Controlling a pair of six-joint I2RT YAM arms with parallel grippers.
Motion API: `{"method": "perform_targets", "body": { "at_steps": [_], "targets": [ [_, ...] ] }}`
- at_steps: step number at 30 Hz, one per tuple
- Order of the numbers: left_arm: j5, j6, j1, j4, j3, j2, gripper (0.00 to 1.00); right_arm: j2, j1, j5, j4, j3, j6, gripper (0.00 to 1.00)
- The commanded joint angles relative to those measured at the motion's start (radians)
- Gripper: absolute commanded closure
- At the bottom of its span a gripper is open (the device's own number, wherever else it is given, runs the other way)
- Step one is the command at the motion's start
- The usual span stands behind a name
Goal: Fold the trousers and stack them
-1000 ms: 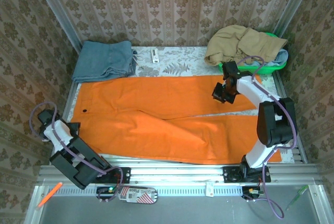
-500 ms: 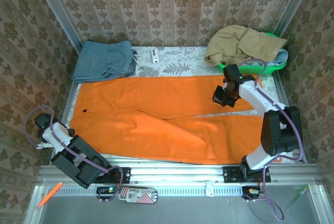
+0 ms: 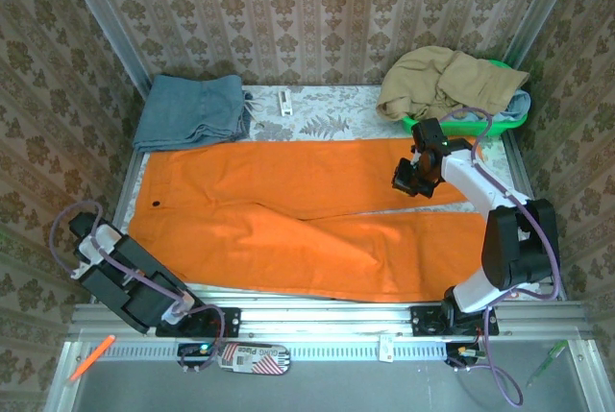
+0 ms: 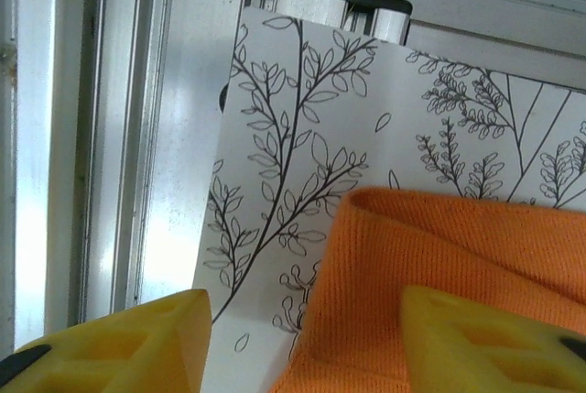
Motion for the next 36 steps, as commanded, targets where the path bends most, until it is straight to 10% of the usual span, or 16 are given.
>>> {"method": "perform_targets", "body": {
  "at_steps": [1,14,31,36],
  "targets": [
    [-0.022,-0.014,0.007,0.043,-0.028,0.018,0.49,-0.041,0.004,-0.024,-0.027,-0.015,-0.009,0.9],
    [0.056,-0.001,-0.004,-0.044,-0.035,-0.233,1.0,-0.148,-0.013,-0.002,-0.108,-0.06,0.063,0.87],
    [0.15,-0.063,-0.262,-0.001,0.077,-0.22,1.0,-0.526,-0.854,0.246,-0.226,-0.449,0.238,0.49],
    [0.174,-0.052,-0.286,0.026,0.085,-0.204,1.0,-0.476,-0.859,0.108,-0.076,-0.532,0.21,0.58]
  ]
}}
